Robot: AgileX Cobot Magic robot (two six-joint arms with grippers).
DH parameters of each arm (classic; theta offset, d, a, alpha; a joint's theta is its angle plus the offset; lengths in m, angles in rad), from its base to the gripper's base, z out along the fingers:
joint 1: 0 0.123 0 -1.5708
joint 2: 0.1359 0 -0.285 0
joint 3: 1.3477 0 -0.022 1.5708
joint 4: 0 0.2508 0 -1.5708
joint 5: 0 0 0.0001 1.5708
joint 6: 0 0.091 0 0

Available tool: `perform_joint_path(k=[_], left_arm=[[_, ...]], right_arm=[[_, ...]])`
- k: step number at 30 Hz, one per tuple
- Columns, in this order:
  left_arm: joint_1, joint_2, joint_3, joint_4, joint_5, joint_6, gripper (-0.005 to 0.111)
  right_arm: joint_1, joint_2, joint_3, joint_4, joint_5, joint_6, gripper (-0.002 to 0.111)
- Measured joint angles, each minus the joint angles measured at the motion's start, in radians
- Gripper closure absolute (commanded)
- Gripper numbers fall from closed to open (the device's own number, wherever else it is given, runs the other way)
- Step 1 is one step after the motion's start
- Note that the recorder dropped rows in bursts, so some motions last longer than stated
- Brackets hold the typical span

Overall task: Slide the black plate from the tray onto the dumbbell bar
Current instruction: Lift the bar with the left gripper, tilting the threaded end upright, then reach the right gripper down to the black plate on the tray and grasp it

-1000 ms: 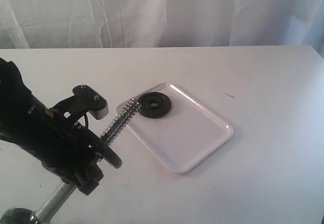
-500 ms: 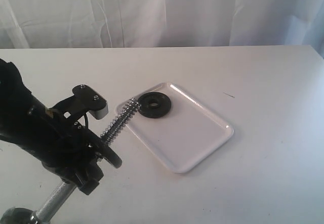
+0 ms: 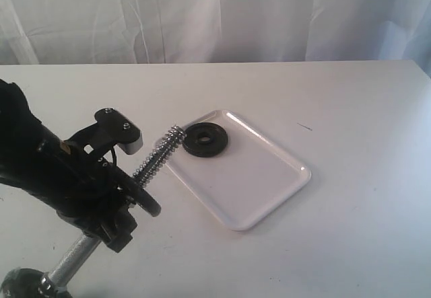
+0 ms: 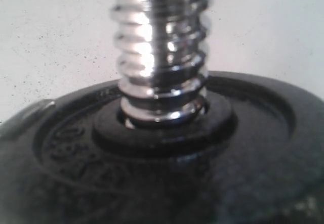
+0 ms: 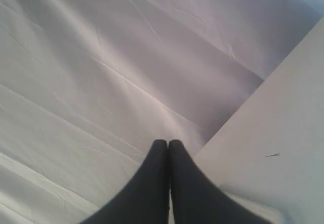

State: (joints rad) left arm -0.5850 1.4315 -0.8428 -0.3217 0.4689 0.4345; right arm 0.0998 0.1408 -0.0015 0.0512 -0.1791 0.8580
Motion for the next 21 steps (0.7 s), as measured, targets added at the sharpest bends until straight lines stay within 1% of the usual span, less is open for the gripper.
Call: perform_joint_path(k=[2,5,8,11,14,18,19,21], left_arm=[[0.019,0.000,0.000,0.002,-0.007,-0.011,0.107],[0.068,0.000,0.000,0.003,-0.018,-0.032,0.107],[0.112,0.000,0.000,0.005,-0.031,-0.040,0.107],[0.143,0.000,0.000,0.005,-0.035,-0.044,0.107],[0.160,0.000,0.000,0.005,-0.037,-0.047,0.107],[0.162,0.000,0.000,0.008,-0.038,-0.047,0.107],[0.162,0.000,0.000,0.008,-0.038,-0.047,0.107],[0.162,0.000,0.000,0.009,-0.038,-0.047,0.107]], right_arm=[[0.004,0.000,-0.020,-0.029,0.001,0.011,0.108],[0.021,0.047,-0.106,-0.112,0.047,0.013,0.108],[0.039,0.169,-0.236,-0.225,0.107,-0.003,0.108],[0.067,0.353,-0.390,-0.329,0.163,-0.066,0.108],[0.105,0.569,-0.567,-0.383,0.231,-0.188,0.108],[0.179,0.898,-0.830,-0.394,0.385,-0.398,0.108],[0.195,0.977,-0.878,-0.385,0.419,-0.452,0.107],[0.239,1.121,-0.993,-0.336,0.509,-0.618,0.100]])
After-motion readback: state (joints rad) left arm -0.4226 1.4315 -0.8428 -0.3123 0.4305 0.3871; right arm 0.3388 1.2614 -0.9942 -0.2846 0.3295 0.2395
